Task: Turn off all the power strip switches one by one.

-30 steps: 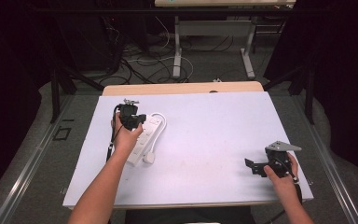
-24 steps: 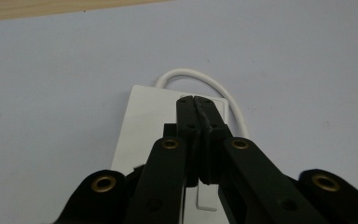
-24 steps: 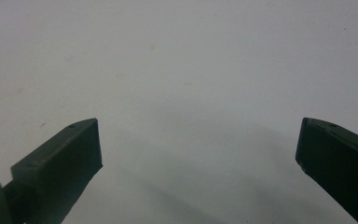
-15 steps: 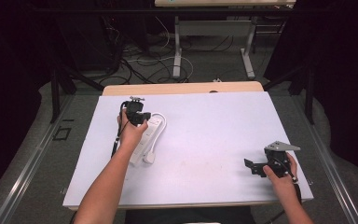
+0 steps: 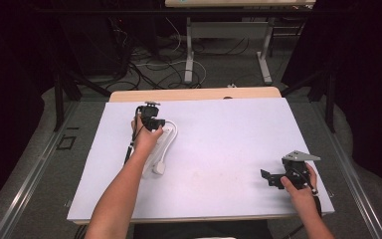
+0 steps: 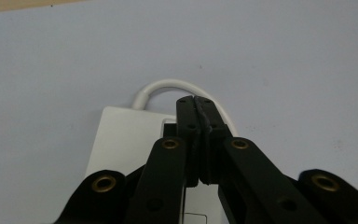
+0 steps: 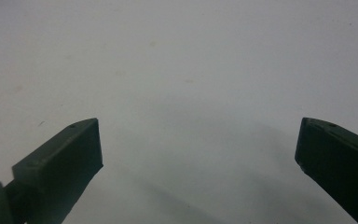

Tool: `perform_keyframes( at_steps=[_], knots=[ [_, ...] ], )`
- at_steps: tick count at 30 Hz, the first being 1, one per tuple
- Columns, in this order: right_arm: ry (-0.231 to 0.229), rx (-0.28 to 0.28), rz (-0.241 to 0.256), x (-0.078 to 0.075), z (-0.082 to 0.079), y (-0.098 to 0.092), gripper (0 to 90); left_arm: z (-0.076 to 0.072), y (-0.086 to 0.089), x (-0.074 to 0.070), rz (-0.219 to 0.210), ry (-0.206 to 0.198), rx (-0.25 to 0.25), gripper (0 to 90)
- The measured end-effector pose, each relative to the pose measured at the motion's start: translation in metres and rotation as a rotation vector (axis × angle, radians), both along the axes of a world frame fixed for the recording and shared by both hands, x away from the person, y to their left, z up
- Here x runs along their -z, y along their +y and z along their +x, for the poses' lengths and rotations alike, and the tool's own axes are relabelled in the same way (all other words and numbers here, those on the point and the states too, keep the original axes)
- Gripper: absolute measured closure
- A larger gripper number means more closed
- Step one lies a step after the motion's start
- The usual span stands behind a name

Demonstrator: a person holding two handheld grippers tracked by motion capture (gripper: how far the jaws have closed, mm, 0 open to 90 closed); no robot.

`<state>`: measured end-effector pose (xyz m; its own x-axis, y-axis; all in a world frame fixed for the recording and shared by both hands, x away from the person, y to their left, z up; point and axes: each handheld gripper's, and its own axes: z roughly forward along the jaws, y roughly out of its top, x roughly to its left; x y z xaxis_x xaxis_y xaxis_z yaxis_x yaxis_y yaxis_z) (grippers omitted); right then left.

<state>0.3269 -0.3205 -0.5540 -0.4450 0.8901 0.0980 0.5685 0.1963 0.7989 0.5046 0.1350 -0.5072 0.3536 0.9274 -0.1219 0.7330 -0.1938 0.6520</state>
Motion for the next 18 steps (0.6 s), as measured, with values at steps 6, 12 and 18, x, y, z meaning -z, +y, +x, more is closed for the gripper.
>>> perform_keyframes(
  at_steps=[6,12,18],
  knots=[
    [0.005,0.002,0.003,0.001,0.000,0.001,0.0,0.005,0.001,0.006,-0.006,0.030,-0.010,90.0],
    [0.004,0.000,0.003,0.001,0.000,0.001,0.1,0.008,0.001,0.011,-0.002,0.048,-0.012,90.0],
    [0.004,0.000,-0.001,0.001,0.000,0.001,0.2,0.008,-0.002,0.014,0.002,0.053,-0.007,90.0]
  ],
)
